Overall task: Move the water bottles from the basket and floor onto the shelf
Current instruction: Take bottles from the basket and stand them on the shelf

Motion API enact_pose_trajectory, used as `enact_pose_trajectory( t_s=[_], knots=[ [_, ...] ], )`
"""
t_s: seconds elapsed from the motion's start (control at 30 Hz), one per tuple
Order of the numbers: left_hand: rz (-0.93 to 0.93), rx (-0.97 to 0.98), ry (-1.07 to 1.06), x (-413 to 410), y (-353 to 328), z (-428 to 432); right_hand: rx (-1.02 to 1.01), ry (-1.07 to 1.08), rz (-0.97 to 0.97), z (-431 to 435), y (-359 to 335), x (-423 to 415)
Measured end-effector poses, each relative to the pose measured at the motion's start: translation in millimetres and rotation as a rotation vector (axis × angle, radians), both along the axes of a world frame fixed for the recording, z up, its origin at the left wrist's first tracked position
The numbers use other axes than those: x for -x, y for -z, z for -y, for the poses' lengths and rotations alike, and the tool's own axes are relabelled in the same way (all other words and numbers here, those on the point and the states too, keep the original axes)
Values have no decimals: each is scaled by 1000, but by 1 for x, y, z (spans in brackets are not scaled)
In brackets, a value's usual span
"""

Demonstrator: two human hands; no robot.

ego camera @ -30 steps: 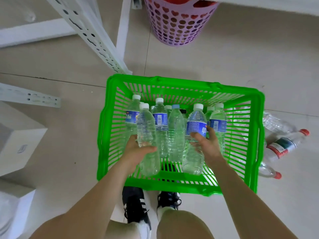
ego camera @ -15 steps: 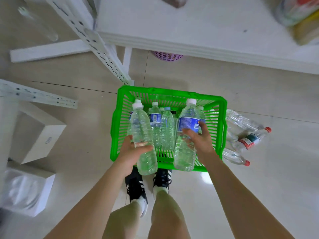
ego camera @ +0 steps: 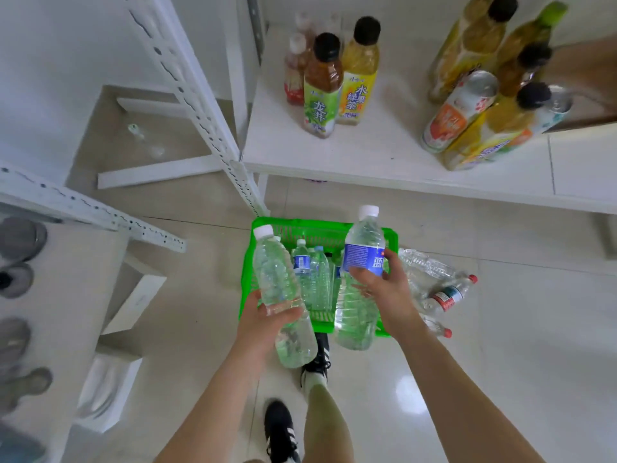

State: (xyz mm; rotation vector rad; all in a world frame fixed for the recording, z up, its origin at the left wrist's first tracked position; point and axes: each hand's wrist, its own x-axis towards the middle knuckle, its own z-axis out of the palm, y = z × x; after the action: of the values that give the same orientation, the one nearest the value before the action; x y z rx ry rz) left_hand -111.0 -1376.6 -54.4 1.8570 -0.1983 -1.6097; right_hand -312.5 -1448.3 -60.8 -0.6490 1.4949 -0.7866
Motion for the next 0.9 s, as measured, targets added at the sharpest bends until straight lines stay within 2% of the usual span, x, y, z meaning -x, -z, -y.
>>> enact_pose_trajectory(
  t_s=[0.5, 0.9],
  knots=[
    [120, 306, 109, -19, -166, -74, 263, 23, 19, -73, -181, -13],
    [125, 554, 129, 13, -274, -68, 473, -66, 36, -69, -306, 16]
  ],
)
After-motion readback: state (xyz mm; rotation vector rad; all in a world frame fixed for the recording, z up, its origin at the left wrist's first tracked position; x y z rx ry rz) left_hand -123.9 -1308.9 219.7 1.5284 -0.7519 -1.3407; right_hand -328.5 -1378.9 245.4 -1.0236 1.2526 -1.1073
